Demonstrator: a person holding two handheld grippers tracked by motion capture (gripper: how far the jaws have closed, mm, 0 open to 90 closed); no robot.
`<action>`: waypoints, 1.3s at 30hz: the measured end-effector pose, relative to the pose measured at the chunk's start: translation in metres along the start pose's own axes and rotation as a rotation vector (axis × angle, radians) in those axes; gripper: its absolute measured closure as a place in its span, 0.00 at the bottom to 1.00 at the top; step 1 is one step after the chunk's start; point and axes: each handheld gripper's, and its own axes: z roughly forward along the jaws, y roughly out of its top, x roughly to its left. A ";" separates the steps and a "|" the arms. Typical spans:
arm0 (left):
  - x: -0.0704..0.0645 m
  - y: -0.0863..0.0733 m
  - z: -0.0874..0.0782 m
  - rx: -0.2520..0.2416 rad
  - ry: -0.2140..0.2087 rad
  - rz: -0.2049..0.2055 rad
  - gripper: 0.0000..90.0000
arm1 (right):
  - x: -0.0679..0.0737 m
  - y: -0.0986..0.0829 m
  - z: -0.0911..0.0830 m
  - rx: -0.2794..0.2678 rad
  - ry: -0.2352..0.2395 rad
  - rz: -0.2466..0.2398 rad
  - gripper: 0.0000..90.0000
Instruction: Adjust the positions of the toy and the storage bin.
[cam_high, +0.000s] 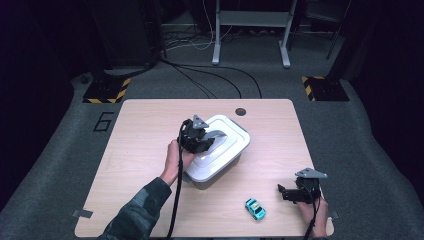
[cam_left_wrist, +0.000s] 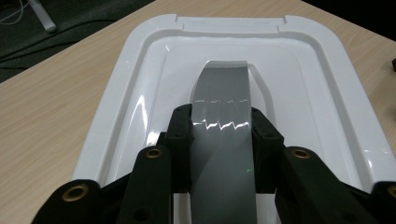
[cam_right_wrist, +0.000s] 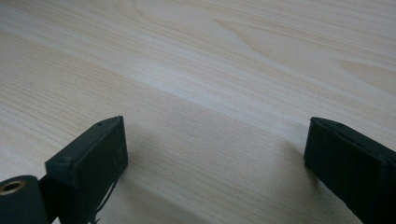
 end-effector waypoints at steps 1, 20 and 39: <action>-0.001 -0.001 0.000 -0.009 -0.004 -0.005 0.74 | 0.000 0.000 0.000 0.000 0.000 0.000 0.06; -0.012 -0.007 -0.008 -0.008 -0.029 0.006 0.74 | 0.000 0.000 0.000 -0.001 -0.001 0.001 0.06; -0.014 -0.013 -0.015 -0.007 -0.012 0.011 0.74 | 0.000 0.000 0.000 -0.002 -0.002 0.001 0.06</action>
